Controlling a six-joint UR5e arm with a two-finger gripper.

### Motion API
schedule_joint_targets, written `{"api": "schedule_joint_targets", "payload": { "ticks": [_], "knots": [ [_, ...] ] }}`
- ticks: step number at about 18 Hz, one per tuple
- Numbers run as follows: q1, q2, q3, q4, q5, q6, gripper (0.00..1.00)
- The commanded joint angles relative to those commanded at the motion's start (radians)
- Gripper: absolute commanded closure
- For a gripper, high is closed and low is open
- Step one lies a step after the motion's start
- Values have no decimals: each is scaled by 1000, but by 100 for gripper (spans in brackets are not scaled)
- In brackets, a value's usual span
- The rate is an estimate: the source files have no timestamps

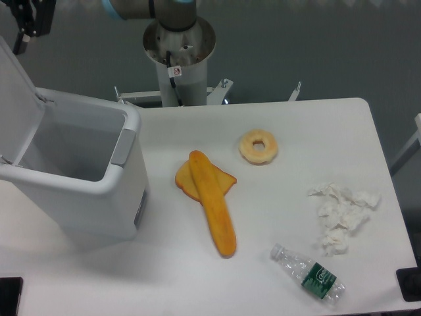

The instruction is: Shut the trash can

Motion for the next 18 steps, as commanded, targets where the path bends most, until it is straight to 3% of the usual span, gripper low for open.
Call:
{"api": "schedule_joint_targets", "payload": {
  "ticks": [8,18],
  "knots": [
    [17,-17,32,6,116,3,0],
    [158,-52,47,32,152,15,0]
  ]
}}
